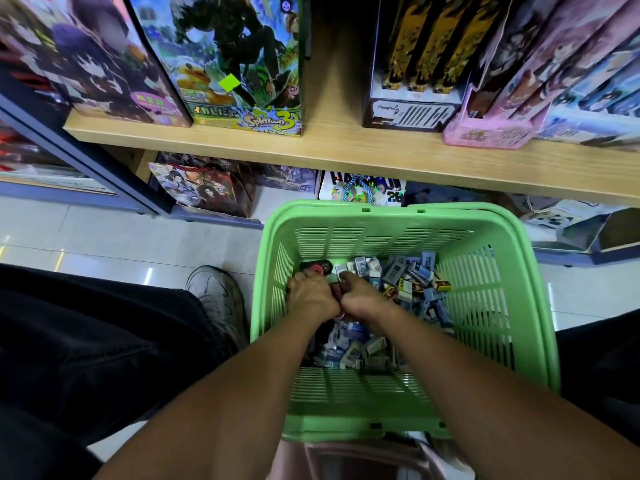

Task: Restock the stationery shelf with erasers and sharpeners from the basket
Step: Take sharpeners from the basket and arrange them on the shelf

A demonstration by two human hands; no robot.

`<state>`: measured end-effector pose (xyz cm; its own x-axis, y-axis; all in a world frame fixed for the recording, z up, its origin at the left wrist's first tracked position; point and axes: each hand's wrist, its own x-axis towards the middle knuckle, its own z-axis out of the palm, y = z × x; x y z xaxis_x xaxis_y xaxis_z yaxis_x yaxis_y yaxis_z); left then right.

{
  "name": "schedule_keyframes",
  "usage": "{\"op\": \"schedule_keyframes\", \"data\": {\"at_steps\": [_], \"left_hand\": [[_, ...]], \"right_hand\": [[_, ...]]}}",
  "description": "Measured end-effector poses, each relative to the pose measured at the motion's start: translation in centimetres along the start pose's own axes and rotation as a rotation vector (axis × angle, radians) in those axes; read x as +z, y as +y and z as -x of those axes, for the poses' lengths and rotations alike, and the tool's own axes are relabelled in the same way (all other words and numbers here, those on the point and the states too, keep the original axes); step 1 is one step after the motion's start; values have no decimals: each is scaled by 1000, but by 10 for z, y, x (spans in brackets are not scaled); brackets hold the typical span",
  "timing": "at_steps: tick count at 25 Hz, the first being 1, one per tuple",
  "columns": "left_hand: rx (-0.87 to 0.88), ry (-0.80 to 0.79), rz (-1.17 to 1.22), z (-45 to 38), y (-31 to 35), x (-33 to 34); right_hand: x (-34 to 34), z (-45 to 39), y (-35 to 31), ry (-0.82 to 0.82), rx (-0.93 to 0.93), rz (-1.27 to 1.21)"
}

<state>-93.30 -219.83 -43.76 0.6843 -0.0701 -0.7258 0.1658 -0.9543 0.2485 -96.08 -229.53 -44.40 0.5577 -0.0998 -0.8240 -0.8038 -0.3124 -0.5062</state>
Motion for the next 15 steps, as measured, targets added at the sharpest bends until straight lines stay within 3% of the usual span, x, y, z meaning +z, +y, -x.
{"op": "schedule_keyframes", "data": {"at_steps": [5,9,15], "left_hand": [[-60,-87,138,-1,-4,6],[-98,-151,225,-6,-9,5],[-134,-145,593,-7,-9,1]], "right_hand": [[3,-2,-3,-94,52,-200],[-3,3,-5,-77,79,-271],[-13,-1,1,-99,96,-407]]}}
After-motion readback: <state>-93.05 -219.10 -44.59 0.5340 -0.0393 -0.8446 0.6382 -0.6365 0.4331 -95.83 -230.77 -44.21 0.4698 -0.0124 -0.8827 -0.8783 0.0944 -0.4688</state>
